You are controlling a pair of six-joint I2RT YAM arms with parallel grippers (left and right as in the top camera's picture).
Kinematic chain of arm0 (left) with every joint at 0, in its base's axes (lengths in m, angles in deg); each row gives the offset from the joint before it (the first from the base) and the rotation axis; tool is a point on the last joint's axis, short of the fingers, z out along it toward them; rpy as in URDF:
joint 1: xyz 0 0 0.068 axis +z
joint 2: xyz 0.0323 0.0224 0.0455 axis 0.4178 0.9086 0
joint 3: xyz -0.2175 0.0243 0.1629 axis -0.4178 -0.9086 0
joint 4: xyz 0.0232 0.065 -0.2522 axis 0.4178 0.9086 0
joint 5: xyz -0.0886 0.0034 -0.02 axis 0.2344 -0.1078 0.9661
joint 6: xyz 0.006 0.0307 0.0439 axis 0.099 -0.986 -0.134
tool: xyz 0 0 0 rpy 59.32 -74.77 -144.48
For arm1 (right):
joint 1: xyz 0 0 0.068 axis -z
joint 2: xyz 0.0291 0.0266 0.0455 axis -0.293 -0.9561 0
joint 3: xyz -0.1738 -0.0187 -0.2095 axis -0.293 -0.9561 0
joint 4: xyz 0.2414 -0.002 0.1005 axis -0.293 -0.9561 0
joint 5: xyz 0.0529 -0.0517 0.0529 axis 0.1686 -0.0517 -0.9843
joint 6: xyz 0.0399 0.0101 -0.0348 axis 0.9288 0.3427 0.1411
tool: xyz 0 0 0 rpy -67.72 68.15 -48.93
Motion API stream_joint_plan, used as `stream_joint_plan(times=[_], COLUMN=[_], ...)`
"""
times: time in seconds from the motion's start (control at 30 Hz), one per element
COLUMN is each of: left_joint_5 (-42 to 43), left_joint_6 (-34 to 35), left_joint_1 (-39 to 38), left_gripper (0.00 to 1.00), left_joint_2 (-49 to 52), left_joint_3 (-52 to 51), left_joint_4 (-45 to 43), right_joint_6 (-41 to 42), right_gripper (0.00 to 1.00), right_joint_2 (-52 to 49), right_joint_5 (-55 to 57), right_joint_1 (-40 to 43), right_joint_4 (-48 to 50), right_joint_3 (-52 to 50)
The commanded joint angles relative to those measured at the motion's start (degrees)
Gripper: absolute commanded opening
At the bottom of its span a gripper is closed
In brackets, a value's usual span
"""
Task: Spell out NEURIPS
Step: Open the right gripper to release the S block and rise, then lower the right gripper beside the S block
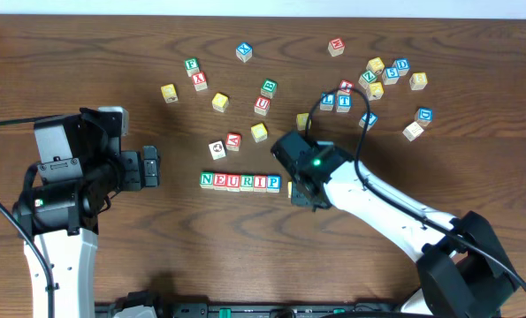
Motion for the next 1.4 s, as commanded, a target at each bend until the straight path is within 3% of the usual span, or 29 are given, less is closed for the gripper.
stream_joint_plan(times=[0.0,0.53,1.37], left_joint_5=[-0.2,-0.2,-0.2], left_joint_6=[-0.9,-0.9,-0.9], left_joint_1=[0.2,0.2,0.2], left_gripper=[0.99,0.99,0.99], left_joint_2=[0.0,0.0,0.0], left_joint_3=[0.8,0.8,0.8], left_joint_4=[0.0,0.0,0.0], right_joint_6=[1.7,2.5,2.5], right_gripper=[0.13,0.13,0.15], right_joint_2=[0.5,0.5,0.5], right_joint_5=[-1.7,-1.4,0.2], right_joint_1=[-0.3,-1.1,-1.1], right_joint_4=[2.6,13.0,16.3], right_joint_3=[-3.8,-8.4,-8.5])
